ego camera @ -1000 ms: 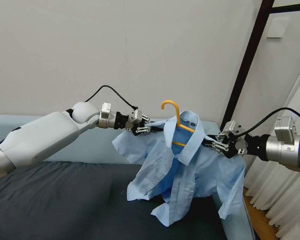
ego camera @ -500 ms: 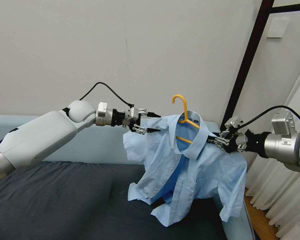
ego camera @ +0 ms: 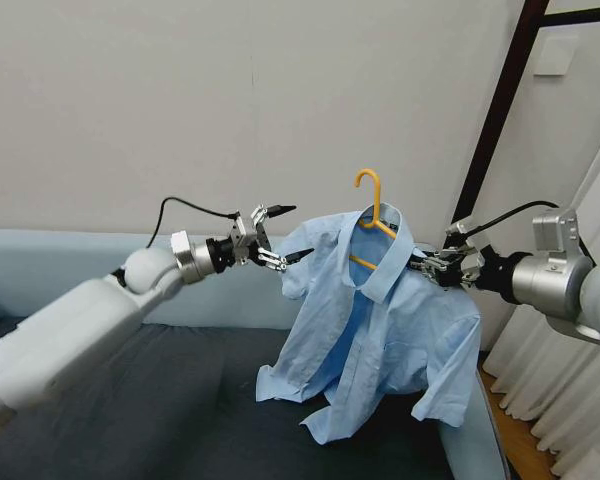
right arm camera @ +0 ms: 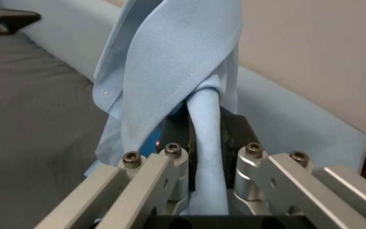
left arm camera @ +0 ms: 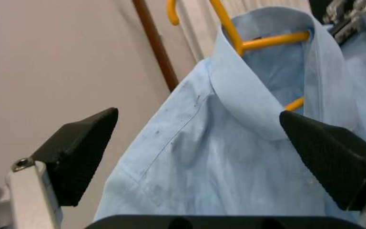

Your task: Pick up the clothes from the sofa and hang them on the clothes hanger.

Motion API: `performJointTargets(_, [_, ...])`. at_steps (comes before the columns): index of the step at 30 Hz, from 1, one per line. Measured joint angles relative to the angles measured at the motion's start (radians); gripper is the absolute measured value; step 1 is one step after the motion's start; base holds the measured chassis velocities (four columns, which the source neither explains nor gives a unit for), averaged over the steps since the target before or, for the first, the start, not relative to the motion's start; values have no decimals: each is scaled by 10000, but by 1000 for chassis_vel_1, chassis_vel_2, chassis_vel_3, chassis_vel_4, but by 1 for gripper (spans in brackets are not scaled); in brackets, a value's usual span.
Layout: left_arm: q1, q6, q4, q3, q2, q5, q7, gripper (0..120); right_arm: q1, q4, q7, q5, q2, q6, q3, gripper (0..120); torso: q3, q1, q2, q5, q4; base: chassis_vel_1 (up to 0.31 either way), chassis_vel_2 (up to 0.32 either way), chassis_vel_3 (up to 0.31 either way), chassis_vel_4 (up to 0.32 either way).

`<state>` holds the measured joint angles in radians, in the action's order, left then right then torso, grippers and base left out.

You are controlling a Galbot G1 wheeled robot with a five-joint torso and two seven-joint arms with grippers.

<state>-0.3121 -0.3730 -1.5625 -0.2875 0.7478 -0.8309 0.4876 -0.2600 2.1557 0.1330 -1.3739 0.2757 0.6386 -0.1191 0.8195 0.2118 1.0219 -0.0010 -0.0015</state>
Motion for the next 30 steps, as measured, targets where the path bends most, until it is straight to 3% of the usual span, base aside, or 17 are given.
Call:
performJointTargets(4, [-1302, 106, -616, 617, 63, -5, -549, 100, -491, -113, -40, 662, 377, -29, 21, 8, 0, 0, -2, 1, 11, 0, 0, 0, 0])
performJointTargets(9, [-1848, 190, -1070, 552, 208, -19, -901, 100, -846, -440, -74, 1478, 939, -109, 86, 8, 0, -1, -1, 6, -1, 0, 0, 0, 0])
performJointTargets(17, [-1973, 301, -895, -205, 748, 5, -1614, 100, -980, -1323, -221, 2428, 1939, -321, 81, 8, 1, 0, -2, 7, 4, 0, 0, 0, 0])
performJointTargets(24, [-1760, 470, -527, -693, 1325, -188, -2709, 100, -1006, -1288, -229, 2492, 2136, -331, 99, 8, 1, 0, -2, 5, 4, 0, 0, 0, 0])
performJointTargets(30, [-1620, 742, -346, -1056, 2295, -639, -3775, 81, -879, -1050, -192, 2219, 1838, -275, 138, 8, 1, 0, -2, 6, 0, 0, 0, 0, 0])
